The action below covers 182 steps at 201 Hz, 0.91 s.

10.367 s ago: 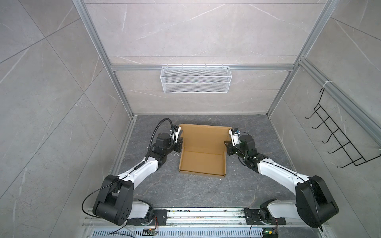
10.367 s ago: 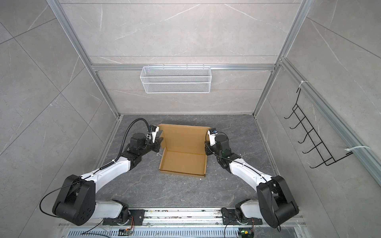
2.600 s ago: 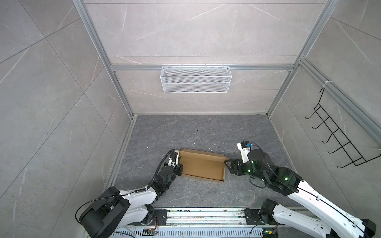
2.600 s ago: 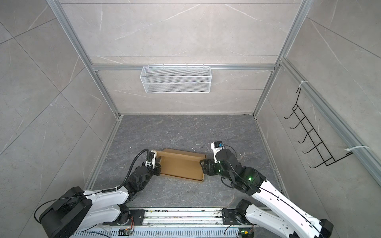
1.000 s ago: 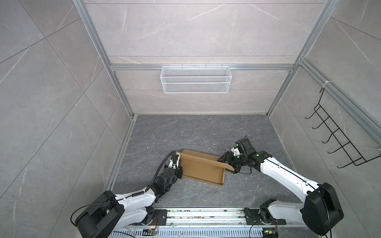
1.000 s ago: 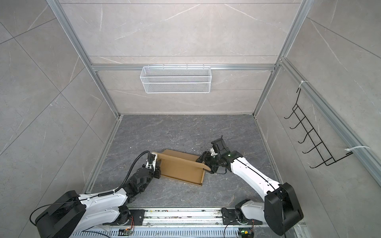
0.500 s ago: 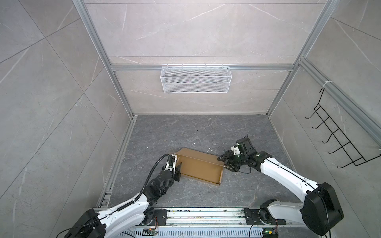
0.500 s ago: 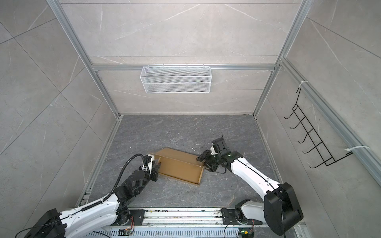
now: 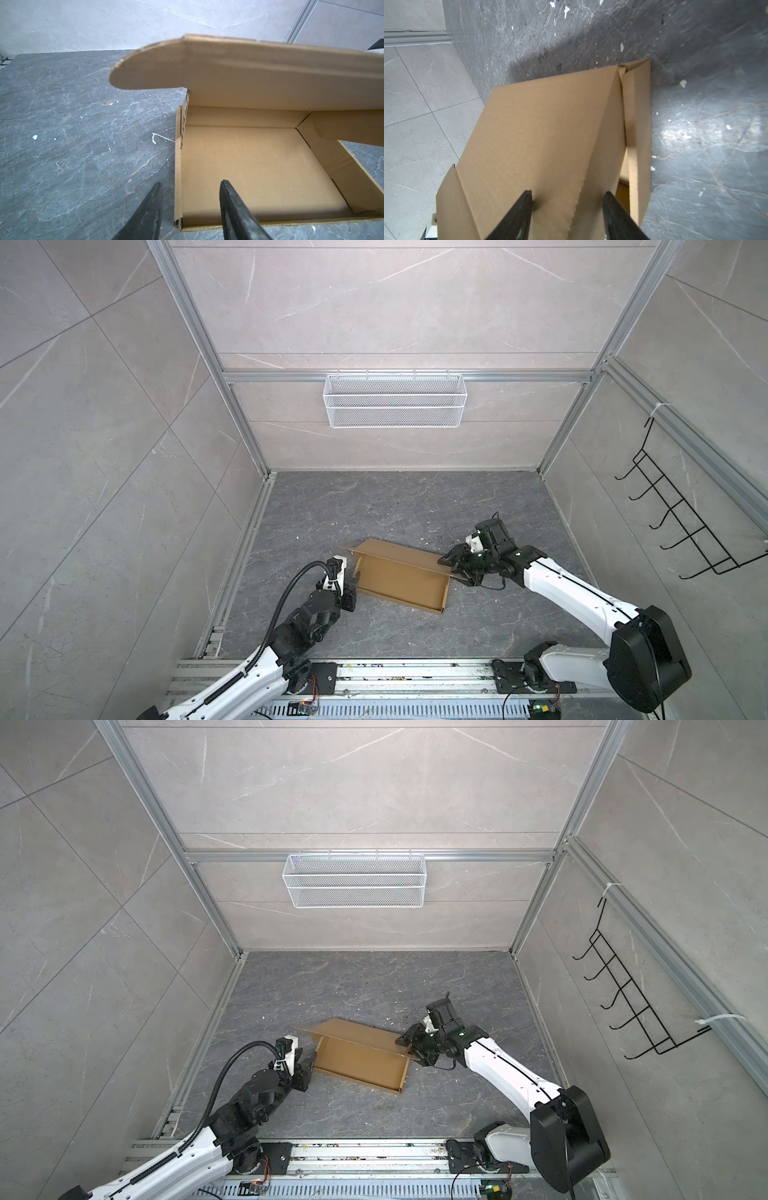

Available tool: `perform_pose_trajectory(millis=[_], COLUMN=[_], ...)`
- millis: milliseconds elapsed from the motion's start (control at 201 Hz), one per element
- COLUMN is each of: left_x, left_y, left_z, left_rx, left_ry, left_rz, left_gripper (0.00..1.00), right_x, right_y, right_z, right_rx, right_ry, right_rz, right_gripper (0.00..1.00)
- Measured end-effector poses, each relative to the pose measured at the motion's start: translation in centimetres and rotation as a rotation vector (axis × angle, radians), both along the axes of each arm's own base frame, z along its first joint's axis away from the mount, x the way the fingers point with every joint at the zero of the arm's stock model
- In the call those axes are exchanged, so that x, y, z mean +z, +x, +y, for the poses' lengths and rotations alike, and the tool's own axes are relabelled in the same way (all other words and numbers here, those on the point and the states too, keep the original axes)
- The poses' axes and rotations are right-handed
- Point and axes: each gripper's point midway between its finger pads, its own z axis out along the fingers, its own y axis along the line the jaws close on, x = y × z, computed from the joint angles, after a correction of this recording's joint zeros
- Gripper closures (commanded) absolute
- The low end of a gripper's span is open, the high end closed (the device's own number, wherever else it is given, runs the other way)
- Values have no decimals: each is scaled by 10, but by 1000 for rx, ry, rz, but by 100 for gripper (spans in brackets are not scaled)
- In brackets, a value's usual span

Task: Assemble paper box
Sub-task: Close the paper box at the center of the table.

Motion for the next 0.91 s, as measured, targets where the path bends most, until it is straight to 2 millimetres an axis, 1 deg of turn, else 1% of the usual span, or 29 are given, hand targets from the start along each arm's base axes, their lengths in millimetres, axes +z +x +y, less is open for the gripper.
perform_pose_trajectory(millis=[124,438,612,707,801,906], left_x=[4,32,43,52,63,70], left_y=[-3,0,-7,-10,-11,-13], left_z=[2,-6,-1,0,-5,-10], left_rx=[0,-3,6,4,-15,-36], left_ry=[17,26,3,-6,-17,-23], left_rz=[20,104,131,148,174,197], left_gripper=[53,54,55,55,56,57], right_x=[0,-6,-10,-12,-14,-14], right_y=[0,2,4,5,5,6], right_z=[0,0,-1,-1,-1,-1], right_rx=[0,-2,-6,-6,-7,-8], right_ry=[0,-9,-15,-15,-18,-19], right_rz=[0,13,19,21,27,27], right_gripper=[45,46,46,46,46,47])
